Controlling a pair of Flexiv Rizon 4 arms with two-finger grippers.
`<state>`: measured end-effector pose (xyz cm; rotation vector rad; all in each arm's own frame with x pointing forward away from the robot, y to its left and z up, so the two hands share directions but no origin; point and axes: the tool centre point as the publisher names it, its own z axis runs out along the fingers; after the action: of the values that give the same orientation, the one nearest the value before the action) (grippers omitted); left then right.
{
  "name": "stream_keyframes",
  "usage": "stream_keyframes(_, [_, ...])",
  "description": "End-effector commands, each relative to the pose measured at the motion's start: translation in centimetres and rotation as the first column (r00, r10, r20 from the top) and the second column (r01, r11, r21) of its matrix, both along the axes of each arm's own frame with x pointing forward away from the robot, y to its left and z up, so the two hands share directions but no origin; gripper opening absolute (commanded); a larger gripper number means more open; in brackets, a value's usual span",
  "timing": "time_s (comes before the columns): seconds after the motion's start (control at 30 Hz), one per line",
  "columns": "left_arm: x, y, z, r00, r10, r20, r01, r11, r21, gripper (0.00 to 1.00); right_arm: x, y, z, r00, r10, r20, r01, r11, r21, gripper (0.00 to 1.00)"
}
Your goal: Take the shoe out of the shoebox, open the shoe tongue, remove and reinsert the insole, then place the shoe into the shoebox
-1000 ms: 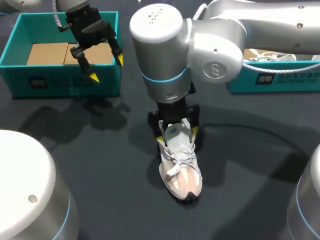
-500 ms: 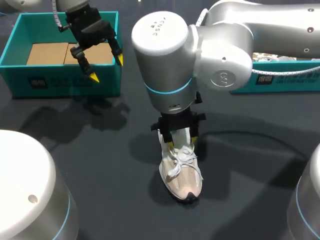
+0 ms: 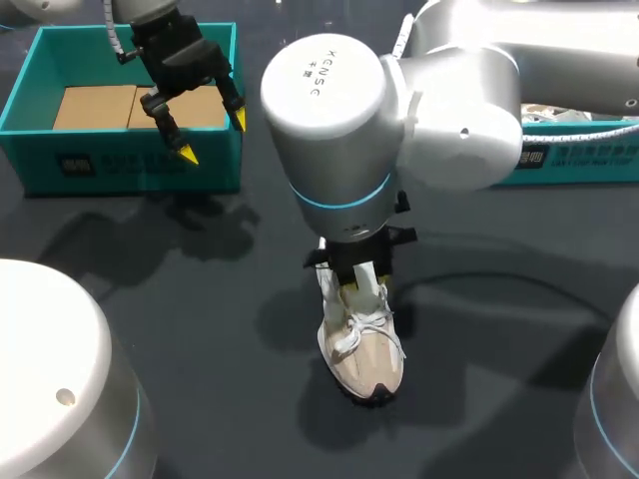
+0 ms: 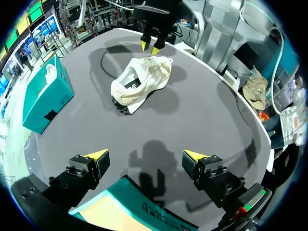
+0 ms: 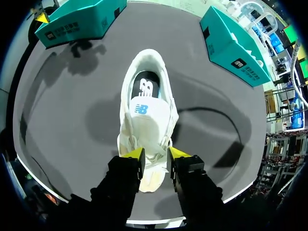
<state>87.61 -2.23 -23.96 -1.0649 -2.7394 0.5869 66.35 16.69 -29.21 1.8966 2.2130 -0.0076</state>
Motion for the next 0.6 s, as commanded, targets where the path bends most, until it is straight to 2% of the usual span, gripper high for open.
stream_keyframes(0.03, [-0.1, 0.1, 0.0, 1.000, 0.000, 0.003, 0.000, 1.000, 0.002, 1.00, 0.8, 0.6, -0.7, 1.000, 0.022, -0.002, -0.022, 1.000, 0.003, 0.28])
stream_keyframes(0.33, [-0.1, 0.1, 0.0, 1.000, 0.000, 0.003, 0.000, 1.000, 0.002, 1.00, 4.2, -0.2, -3.1, 0.997, 0.077, -0.021, -0.077, 0.997, 0.018, 0.28])
stream_keyframes(0.6, [-0.1, 0.1, 0.0, 1.000, 0.000, 0.003, 0.000, 1.000, 0.002, 1.00, 6.7, -1.2, -6.0, 0.992, 0.125, -0.035, -0.121, 0.987, 0.108, 0.27])
